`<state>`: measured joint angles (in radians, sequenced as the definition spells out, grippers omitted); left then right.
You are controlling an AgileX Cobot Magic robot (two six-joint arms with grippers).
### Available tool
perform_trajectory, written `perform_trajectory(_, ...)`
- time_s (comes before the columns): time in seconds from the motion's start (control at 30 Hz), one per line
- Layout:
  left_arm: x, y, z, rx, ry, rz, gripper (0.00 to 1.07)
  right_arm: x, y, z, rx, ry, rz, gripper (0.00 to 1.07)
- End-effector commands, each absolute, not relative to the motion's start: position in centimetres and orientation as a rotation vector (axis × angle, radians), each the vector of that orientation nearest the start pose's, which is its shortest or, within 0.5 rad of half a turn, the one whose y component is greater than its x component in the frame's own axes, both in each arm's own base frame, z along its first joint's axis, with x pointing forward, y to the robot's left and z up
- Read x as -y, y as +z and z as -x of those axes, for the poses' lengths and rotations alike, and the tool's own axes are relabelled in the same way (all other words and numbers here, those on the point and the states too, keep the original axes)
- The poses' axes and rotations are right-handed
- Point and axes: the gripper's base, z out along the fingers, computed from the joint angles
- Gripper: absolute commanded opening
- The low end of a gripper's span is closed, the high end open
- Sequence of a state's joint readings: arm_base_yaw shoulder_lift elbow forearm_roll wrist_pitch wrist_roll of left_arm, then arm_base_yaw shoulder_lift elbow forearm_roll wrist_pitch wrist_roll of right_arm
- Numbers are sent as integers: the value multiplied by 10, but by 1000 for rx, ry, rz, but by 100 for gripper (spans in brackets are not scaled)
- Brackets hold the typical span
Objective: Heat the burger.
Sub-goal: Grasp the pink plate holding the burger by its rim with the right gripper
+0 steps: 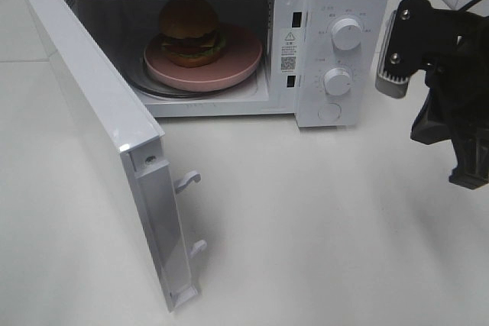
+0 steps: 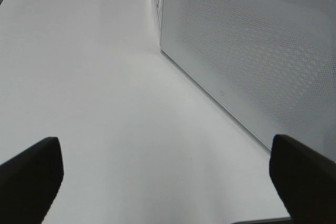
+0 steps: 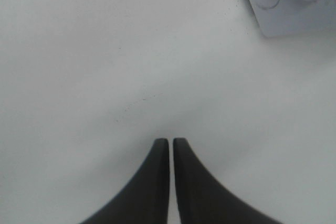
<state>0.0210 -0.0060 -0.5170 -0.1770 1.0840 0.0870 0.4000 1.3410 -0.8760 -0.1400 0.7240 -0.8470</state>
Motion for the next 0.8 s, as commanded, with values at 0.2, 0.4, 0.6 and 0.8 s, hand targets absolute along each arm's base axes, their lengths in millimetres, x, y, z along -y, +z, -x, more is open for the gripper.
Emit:
perform_trajectory(0.2, 15, 282, 9, -2016, -151, -74, 100, -92, 258, -240, -1876, -392, 1940, 25)
perform_trajectory(0.4, 15, 282, 9, -2016, -151, -74, 100, -92, 258, -241, -1877, -394, 1935, 71)
perform_trajectory(0.6, 15, 282, 9, -2016, -151, -74, 100, -101, 260, -244, -1832, -404, 1877, 99)
perform_trajectory(0.8, 15, 282, 9, -2016, -151, -74, 100, -125, 251, -251, -1757, -472, 1976, 98)
